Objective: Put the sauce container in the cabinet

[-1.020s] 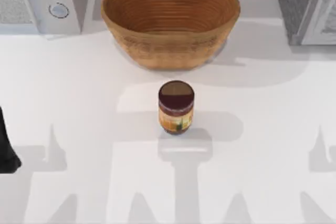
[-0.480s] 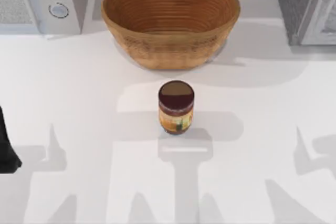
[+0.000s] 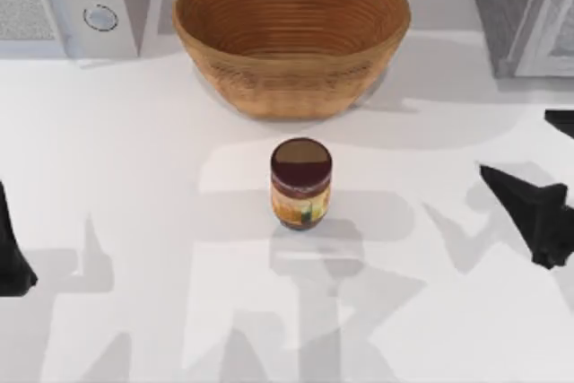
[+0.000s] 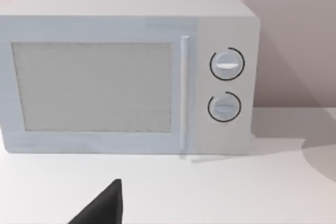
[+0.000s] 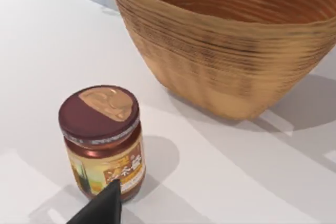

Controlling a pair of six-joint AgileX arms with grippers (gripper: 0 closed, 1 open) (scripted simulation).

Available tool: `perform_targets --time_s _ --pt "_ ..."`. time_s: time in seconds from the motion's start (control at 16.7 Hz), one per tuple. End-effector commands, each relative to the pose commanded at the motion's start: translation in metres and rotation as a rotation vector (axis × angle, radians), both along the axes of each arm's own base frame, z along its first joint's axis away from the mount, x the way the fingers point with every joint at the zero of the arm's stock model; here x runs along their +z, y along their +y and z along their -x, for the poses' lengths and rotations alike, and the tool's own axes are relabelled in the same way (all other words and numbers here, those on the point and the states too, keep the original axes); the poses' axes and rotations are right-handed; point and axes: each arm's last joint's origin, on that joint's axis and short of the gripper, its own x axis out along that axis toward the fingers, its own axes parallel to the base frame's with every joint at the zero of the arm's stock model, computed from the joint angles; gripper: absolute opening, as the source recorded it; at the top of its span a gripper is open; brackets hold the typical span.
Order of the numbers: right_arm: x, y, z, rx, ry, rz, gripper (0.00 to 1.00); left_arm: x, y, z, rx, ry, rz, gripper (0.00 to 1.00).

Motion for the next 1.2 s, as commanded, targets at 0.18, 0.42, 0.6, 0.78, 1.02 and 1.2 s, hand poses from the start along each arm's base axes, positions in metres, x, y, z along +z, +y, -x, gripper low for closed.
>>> perform_targets --time_s 0.18,0.42,0.6,0.78,1.02,1.2 --pt "-0.011 0.021 -0.046 0.206 0.038 0.005 1.0 0.0 0.0 0.0 0.0 0.0 0.0 1.0" --pt "-0.05 0.051 -0.103 0.462 0.051 -0.008 1.0 0.0 0.0 0.0 0.0 0.0 0.0 1.0" --pt "-0.09 0.07 -0.135 0.619 0.03 -0.026 1.0 0.0 0.0 0.0 0.0 0.0 0.0 1.0" --pt "-0.127 0.085 -0.155 0.736 -0.01 -0.044 1.0 0.0 0.0 0.0 0.0 0.0 0.0 1.0" --pt "-0.155 0.095 -0.167 0.817 -0.055 -0.056 1.0 0.0 0.0 0.0 0.0 0.0 0.0 1.0" --pt "-0.157 0.096 -0.167 0.823 -0.059 -0.057 1.0 0.0 0.0 0.0 0.0 0.0 0.0 1.0"
